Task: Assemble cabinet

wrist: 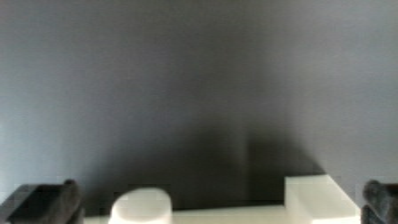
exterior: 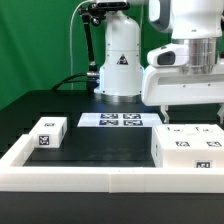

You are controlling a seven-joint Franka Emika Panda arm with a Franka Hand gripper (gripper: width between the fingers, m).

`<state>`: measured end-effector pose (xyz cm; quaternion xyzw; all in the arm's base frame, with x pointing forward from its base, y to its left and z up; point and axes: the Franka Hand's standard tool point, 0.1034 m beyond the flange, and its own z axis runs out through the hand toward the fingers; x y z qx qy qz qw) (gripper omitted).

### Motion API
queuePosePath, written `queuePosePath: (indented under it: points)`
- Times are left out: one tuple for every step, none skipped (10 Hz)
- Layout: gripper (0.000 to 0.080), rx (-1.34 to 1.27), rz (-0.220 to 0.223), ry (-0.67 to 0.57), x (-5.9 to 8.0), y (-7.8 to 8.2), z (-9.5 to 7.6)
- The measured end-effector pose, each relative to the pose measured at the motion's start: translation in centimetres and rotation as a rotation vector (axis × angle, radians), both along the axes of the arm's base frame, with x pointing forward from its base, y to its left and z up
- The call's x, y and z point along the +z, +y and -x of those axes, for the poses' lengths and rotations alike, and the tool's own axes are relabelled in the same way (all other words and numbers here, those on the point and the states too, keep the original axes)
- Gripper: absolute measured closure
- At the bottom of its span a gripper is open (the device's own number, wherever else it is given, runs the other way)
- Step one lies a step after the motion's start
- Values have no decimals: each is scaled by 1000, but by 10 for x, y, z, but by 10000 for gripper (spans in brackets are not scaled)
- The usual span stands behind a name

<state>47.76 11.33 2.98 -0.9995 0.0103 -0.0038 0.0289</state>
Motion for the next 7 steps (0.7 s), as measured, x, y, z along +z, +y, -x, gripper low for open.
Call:
queuePosePath:
  points:
    - [2,14,0,-6,-2,-7,-2]
    - [2,18,-5,-11,-6,-14,-3]
    - [2,23,-9,-11,-5,-8,-3]
    - [2,26,-8,-11,-6,-8,-3]
    - [2,26,-8,-11,-6,-8,-2]
    - [2,26,-8,-10,-6,-9,-2]
    - [2,13,-4,-5,-9,-14,-2]
